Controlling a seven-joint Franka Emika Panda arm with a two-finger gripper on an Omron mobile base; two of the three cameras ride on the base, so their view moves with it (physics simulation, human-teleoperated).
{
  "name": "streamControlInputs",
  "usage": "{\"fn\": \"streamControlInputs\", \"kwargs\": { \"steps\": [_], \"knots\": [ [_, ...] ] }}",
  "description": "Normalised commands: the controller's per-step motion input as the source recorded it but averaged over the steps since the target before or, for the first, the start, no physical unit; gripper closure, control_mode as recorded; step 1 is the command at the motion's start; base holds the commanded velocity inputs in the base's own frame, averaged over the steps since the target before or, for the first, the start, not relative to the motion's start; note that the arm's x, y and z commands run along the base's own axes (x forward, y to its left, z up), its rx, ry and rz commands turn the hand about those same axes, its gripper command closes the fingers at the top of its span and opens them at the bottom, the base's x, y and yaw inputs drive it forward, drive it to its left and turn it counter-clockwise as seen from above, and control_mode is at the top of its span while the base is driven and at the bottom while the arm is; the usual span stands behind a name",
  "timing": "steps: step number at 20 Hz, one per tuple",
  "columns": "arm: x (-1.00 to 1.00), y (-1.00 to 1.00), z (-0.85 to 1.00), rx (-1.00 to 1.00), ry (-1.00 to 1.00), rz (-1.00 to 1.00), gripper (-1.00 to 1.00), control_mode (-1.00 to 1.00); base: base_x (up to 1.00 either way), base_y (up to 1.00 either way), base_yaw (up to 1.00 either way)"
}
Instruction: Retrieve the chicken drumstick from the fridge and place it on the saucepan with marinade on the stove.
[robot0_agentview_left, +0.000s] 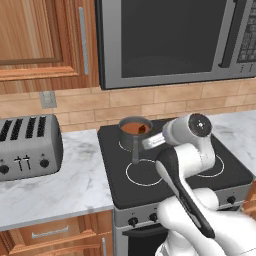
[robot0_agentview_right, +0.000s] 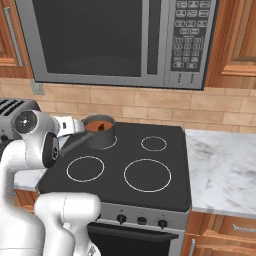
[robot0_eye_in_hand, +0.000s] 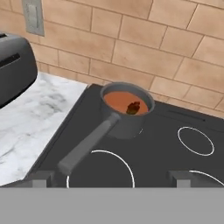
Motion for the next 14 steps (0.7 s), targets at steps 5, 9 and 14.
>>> {"fn": "streamControlInputs", "kwargs": {
  "steps": [5, 9, 14],
  "knots": [
    [-1.00, -0.34, 0.75, 0.03, -0.02, -0.03, -1.00, -1.00, 0.00, 0.00, 0.00],
    [-1.00, -0.54, 0.11, 0.07, -0.29, -0.06, -1.00, -1.00, 0.00, 0.00, 0.00],
    [-0.18, -0.17, 0.00, 0.03, -0.02, -0.07, -1.00, -1.00, 0.00, 0.00, 0.00]
  ]
}}
